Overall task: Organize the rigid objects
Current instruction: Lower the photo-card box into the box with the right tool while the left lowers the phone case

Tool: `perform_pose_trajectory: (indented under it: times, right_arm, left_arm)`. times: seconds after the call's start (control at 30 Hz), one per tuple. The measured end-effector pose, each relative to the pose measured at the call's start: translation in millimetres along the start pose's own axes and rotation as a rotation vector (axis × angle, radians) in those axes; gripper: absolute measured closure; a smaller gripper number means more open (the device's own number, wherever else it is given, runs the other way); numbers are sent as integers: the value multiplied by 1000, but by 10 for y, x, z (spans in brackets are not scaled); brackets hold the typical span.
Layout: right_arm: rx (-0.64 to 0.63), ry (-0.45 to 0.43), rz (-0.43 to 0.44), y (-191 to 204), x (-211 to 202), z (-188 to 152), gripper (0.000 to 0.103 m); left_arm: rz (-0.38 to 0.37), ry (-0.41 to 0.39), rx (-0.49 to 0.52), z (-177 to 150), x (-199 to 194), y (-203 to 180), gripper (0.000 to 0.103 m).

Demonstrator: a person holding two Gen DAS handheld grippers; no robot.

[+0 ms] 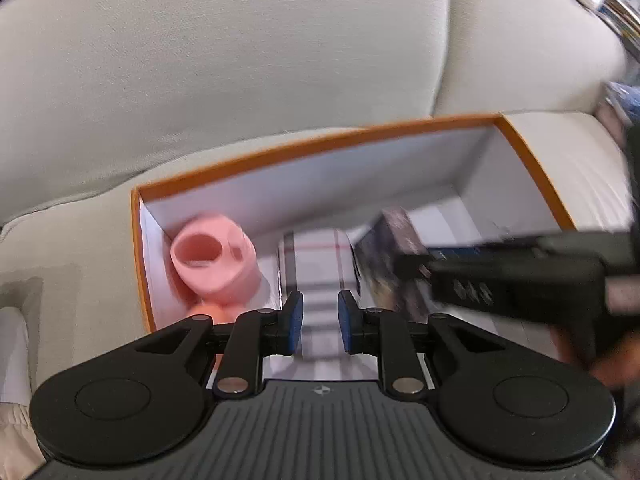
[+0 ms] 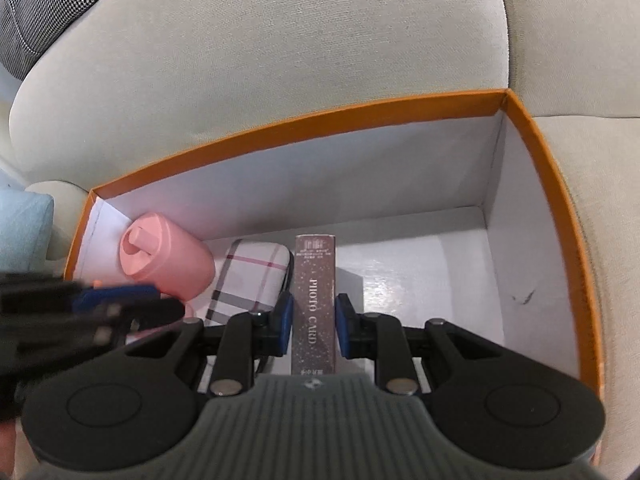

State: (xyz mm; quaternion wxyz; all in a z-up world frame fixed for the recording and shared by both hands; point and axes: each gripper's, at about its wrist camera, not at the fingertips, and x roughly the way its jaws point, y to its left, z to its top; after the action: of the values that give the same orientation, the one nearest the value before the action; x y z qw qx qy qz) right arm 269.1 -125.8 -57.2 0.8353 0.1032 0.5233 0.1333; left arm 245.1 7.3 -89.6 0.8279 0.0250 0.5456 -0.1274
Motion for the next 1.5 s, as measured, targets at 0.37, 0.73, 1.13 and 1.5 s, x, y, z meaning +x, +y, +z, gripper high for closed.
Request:
perform_pose_trajectory:
  times: [0.37,0.73,1.13,1.5]
  right_arm:
    - [26,-11,4,231,190,48,80]
    - [34,37,25,79,226,133,77]
    - [-74,128,-86,18,421,147,65]
    - [-128,210,-26,1,514,130,61]
  left_arm:
    - [-54,54,67,-222,85,-34,79]
    - [1,106,175,-187,262,-301,79]
    - [25,138,415,-179,257,-471,61]
    - [163,215,688,-253,605,-620,47]
